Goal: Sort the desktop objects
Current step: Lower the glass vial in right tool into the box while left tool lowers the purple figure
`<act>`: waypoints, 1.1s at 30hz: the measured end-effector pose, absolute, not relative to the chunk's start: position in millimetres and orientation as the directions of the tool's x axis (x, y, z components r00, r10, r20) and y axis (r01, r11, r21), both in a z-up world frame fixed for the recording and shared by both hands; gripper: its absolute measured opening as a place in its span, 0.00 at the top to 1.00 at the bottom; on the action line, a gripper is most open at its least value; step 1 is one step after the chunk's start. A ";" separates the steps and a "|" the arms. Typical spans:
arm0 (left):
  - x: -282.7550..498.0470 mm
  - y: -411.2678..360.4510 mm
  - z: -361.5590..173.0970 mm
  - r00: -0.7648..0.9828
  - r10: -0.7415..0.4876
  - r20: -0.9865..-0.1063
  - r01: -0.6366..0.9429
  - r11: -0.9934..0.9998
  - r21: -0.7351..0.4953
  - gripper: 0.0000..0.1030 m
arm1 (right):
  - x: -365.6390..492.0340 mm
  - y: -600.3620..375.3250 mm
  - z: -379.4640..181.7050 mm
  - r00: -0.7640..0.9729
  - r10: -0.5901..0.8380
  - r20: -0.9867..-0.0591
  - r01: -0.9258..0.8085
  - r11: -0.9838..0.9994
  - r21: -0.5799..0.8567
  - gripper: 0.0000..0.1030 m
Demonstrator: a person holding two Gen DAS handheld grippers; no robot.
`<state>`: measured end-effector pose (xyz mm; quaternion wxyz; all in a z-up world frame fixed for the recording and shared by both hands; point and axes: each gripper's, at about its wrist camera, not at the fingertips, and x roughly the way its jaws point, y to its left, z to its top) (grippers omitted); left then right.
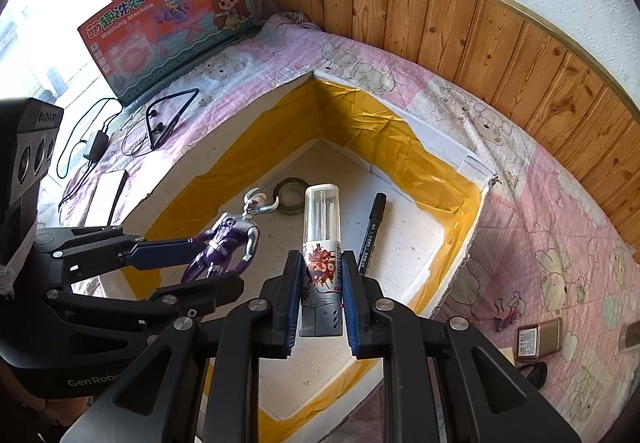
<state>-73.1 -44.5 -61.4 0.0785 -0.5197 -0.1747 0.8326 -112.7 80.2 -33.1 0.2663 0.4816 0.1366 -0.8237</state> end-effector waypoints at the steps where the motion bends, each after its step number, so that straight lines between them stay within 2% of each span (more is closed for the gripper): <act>1: -73.7 -45.3 -63.1 -0.440 0.321 -0.839 0.055 -0.923 -0.382 0.57 | -114.9 79.3 -34.5 -0.388 -0.306 -0.869 0.571 -0.820 0.033 0.80; 19: -84.1 -53.4 -86.8 -0.350 0.395 -0.850 0.141 -0.874 -0.464 0.57 | -155.2 58.5 -57.3 -0.274 -0.270 -0.923 0.534 -0.841 0.088 0.80; 33: -86.9 -52.6 -99.4 -0.295 0.363 -0.884 0.179 -0.888 -0.425 0.56 | -182.9 42.8 -88.5 -0.177 -0.254 -0.951 0.467 -0.872 0.146 0.80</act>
